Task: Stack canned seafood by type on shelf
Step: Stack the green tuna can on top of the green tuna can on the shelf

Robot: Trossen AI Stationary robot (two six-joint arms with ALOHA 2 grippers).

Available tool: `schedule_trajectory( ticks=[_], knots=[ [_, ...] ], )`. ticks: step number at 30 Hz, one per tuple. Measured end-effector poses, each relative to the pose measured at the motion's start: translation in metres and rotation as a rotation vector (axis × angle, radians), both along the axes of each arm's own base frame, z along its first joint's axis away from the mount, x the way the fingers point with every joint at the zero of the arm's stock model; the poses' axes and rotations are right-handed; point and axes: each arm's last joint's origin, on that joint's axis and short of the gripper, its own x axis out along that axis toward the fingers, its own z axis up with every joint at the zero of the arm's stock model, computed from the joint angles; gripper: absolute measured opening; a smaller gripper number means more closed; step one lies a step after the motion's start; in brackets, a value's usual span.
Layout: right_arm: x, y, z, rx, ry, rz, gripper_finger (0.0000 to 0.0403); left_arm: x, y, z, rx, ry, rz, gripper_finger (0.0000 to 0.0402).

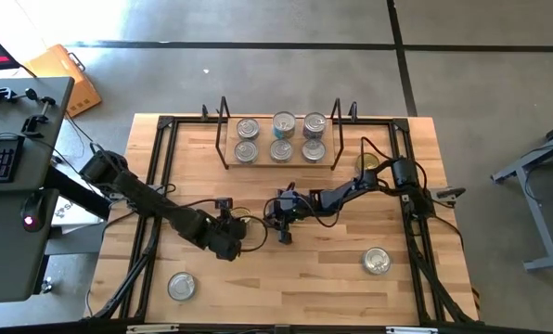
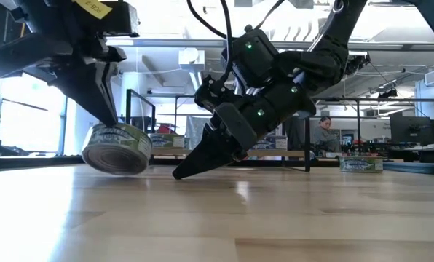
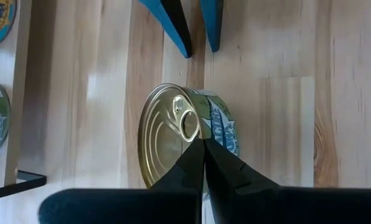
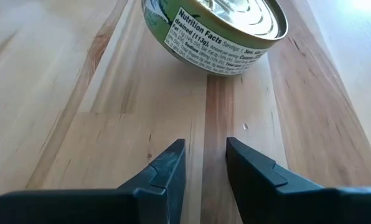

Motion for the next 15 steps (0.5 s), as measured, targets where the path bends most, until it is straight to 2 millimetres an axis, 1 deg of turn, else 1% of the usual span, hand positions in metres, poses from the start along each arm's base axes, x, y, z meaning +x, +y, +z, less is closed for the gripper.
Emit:
schedule_trajectory(
  ticks=[5, 8, 15],
  knots=[
    [0.000, 0.005, 0.000, -0.035, -0.007, -0.007, 0.0107, 0.001, -0.001, 0.000, -0.019, -0.017, 0.023, 0.0000],
    [0.000, 0.005, 0.000, -0.042, -0.009, -0.001, 0.0107, 0.005, -0.001, -0.002, -0.050, -0.043, 0.041, 0.0000],
    [0.000, 0.006, 0.000, -0.042, -0.008, 0.000, 0.0107, 0.015, -0.001, -0.022, -0.053, -0.005, 0.053, 0.0000]
  ],
)
